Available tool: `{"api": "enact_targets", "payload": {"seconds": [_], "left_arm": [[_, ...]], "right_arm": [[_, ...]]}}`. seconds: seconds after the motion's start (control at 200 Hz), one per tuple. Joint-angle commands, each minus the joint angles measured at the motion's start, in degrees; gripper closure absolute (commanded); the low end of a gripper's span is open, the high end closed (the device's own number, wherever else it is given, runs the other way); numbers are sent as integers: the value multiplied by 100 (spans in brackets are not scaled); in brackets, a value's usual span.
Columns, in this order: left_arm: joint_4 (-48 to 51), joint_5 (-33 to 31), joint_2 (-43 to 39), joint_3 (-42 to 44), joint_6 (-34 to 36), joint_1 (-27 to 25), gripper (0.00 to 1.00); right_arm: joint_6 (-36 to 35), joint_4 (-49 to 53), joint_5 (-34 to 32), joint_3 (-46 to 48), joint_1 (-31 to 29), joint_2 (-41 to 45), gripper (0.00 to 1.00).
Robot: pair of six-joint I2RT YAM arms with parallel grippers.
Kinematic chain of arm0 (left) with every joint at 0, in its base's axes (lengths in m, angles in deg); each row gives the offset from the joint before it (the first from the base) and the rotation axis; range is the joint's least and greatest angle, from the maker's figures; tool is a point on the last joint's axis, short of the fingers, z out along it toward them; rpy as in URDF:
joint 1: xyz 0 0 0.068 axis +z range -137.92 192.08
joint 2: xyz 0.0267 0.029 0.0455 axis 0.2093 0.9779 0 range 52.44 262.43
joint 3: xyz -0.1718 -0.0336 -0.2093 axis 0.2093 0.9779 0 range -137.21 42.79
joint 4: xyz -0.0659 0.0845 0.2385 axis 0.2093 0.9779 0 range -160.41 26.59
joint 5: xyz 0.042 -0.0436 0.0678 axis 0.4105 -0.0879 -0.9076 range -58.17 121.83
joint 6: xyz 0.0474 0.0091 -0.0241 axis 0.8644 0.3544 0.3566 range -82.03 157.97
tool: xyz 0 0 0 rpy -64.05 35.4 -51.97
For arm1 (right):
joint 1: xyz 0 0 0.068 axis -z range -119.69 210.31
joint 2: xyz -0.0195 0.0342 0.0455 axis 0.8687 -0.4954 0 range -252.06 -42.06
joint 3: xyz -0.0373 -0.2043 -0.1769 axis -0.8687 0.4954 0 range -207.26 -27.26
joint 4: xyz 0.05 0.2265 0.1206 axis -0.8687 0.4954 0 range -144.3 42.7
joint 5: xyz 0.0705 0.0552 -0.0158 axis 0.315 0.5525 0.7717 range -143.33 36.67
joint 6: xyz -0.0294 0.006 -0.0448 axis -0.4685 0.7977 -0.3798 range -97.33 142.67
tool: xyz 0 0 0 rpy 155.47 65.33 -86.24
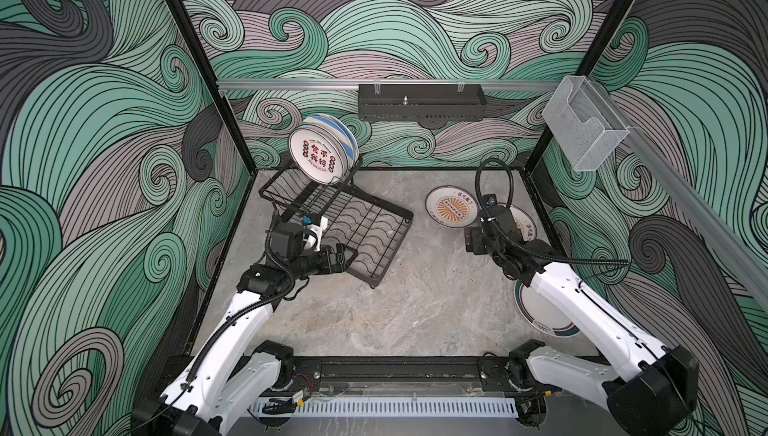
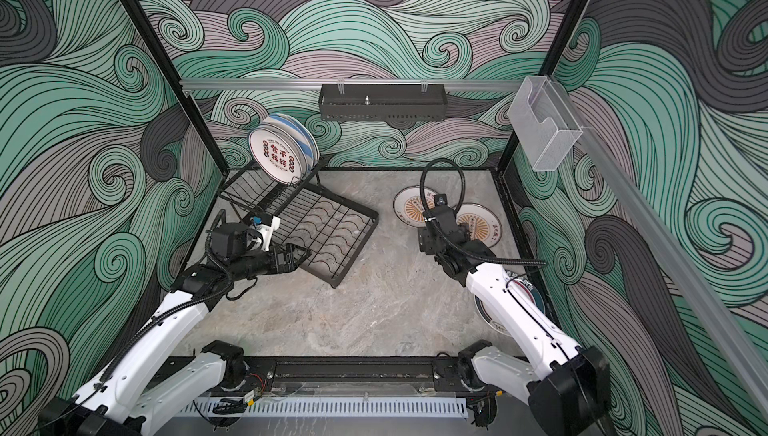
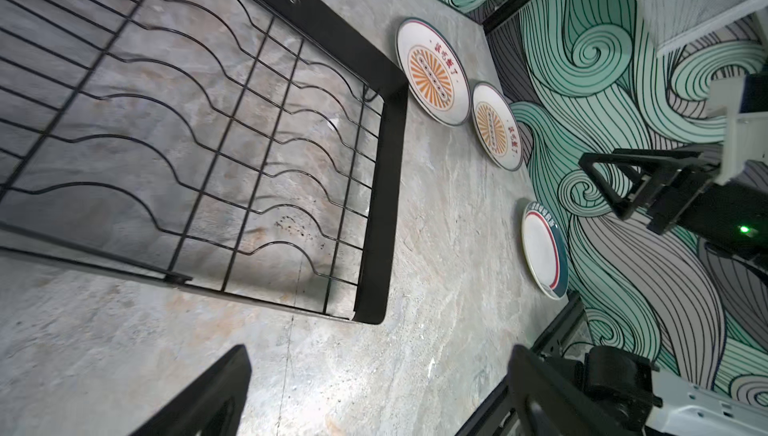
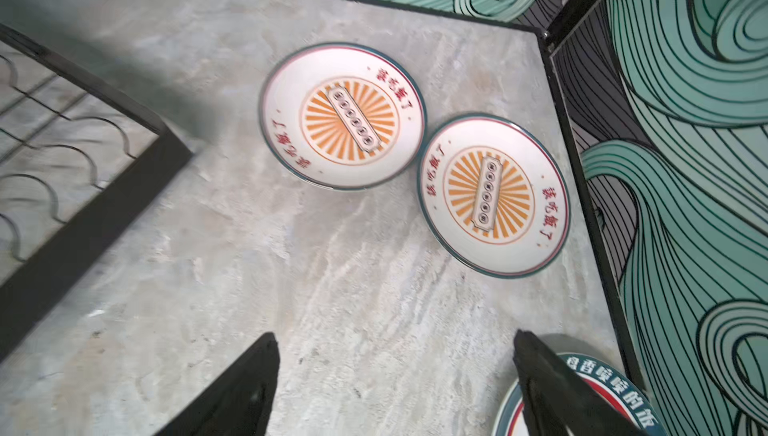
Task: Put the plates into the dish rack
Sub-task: 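Open the right gripper and draw it back toward the teal-rimmed plate, then lower the right gripper onto the teal-rimmed plate and drag it toward the robot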
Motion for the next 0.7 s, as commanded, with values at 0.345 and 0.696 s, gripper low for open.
{"api": "enact_targets", "payload": {"seconds": [0.345,0.696], "left_arm": [[-96,94,391,-44,-29,-89,1],[-33,122,363,-121,51,-82,1]], "right_arm": [[1739,780,1047,738,1819,-502,1],[2282,512,1178,1270,2366,-671,0]]}}
